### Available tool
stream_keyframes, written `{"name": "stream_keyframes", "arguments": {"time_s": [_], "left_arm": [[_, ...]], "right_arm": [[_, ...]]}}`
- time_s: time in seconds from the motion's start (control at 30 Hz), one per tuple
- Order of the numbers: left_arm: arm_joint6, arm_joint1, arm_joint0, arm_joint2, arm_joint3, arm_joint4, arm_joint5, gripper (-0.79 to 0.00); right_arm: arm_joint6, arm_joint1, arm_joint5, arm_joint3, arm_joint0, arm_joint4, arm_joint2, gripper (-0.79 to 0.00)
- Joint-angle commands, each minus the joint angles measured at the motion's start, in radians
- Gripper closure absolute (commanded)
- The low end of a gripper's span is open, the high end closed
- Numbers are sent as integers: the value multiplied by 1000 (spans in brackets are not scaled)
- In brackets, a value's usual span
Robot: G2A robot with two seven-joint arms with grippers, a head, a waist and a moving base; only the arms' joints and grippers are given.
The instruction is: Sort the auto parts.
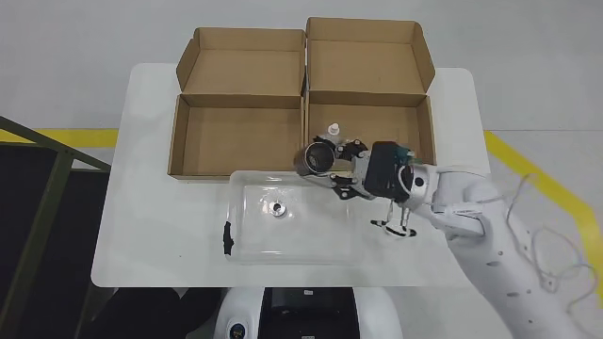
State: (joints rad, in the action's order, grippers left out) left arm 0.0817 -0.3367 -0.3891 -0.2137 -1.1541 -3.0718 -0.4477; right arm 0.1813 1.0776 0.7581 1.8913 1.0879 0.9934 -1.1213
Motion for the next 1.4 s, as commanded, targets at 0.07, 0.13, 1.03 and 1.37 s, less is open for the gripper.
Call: {"name": "stream_keyframes", "arguments": {"time_s": [0.07, 0.13, 1.03, 1.37], "left_arm": [[0, 0, 0, 0, 0, 0, 0, -785], [0, 0, 0, 0, 0, 0, 0, -785], [0, 0, 0, 0, 0, 0, 0, -785], [0, 0, 0, 0, 0, 0, 0, -785]], "right_arm": [[39, 14, -54, -45, -50, 34, 63, 0], [58, 22, -80, -71, -78, 49, 92, 0], [145, 199, -323, -440, -417, 32, 472, 0], [121, 277, -345, -608, -490, -12, 556, 0]]}}
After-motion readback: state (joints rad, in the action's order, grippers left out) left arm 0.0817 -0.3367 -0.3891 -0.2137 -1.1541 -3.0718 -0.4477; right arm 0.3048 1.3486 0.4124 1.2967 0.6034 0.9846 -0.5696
